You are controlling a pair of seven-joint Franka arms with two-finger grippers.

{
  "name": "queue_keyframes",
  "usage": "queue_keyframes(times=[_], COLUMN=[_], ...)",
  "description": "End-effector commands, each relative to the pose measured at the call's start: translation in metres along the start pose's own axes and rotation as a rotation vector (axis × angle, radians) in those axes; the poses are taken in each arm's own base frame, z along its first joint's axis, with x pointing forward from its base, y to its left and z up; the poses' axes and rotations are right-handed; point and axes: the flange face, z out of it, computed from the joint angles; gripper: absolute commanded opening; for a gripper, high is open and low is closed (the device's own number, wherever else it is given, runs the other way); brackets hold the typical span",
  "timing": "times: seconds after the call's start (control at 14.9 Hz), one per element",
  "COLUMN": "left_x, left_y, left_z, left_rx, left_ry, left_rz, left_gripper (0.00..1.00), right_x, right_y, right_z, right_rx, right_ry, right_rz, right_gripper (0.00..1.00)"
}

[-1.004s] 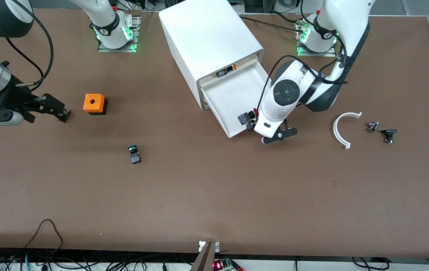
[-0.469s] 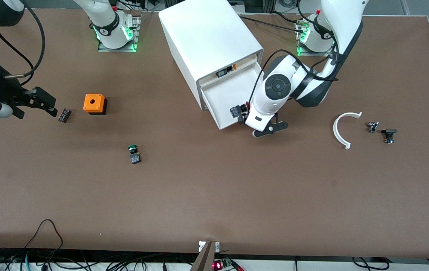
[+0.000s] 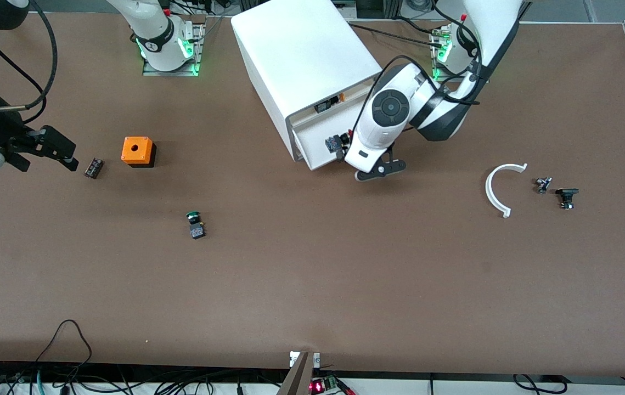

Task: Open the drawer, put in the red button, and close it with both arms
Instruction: 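Push the open drawer shut into the cabinet with the left gripper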

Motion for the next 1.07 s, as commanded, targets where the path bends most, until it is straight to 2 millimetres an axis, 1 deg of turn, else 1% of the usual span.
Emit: queue_keyframes(times=[0.0, 0.13, 0.27, 0.54, 1.0], left_x=[-0.021, -0.039, -0.049, -0.067, -0.068], left_y=[-0.002, 0.005, 0.009, 0.016, 0.018], left_z=[-0.004, 0.002, 0.009, 0.014, 0.012], left_rx=[-0.014, -0.013, -0.016, -0.021, -0.026], left_ry=[-0.017, -0.039, -0.069, -0.1, -0.101], left_rz=[-0.003, 0.021, 0.02, 0.035, 0.037], left_gripper=[0.99, 0.99, 0.99, 0.99, 0.99], right_x=[0.001, -0.001, -0.003, -0.003, -0.005], right_y=[0.001, 0.0, -0.001, -0.001, -0.001], right_z=[-0.008, -0.008, -0.008, -0.007, -0.007], right_rx=[-0.001, 0.001, 0.0, -0.002, -0.007], right_ry=[-0.001, -0.012, -0.025, -0.026, -0.038], right_rz=[0.021, 0.02, 0.021, 0.036, 0.024], right_gripper=[1.0, 1.0, 1.0, 1.0, 1.0])
